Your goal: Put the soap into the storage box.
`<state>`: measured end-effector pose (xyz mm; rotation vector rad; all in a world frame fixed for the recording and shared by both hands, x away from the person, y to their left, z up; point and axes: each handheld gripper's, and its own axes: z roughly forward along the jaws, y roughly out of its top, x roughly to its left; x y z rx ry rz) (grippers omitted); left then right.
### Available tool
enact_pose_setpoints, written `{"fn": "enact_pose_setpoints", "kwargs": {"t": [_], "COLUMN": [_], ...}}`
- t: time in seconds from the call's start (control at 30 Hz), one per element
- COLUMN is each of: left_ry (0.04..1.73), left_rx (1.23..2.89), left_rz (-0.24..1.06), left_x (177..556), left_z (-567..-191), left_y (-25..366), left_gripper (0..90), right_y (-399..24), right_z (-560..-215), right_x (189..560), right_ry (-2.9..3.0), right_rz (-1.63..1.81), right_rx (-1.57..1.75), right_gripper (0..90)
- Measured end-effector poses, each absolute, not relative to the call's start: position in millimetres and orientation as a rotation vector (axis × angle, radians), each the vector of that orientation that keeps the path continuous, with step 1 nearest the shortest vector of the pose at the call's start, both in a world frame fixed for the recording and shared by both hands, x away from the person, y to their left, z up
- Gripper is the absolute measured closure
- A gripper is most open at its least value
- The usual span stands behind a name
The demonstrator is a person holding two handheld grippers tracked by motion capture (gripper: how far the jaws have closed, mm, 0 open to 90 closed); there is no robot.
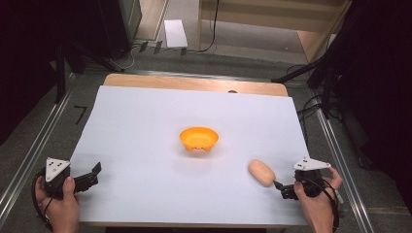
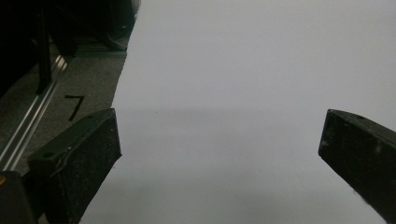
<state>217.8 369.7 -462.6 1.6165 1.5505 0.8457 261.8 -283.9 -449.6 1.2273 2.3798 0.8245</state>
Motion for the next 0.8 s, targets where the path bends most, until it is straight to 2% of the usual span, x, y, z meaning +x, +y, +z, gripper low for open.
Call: {"fn": "enact_pose_setpoints", "kwargs": {"t": [0.47, 0.53, 0.73, 0.8], "left_ry": [1.553, 1.552, 1.552, 1.552], "left_rx": [1.615, 1.617, 1.616, 1.617], "left_rz": [0.843, 0.844, 0.843, 0.842], "left_x": [218, 218, 218, 218], "left_z": [-463, -463, -463, -463], "left_y": [370, 370, 370, 370], "left_gripper": [0.0, 0.0, 0.0, 0.0], "right_y": [-258, -253, -243, -237], "right_z": [-441, -442, -445, -446], "right_x": [279, 282, 288, 291], "right_ry": [2.54, 2.563, 2.606, 2.608], "right_rz": [0.75, 0.739, 0.714, 0.68], "right_rx": [1.161, 1.152, 1.152, 1.168], "right_gripper": [9.9, 13.5, 15.6, 18.7]}}
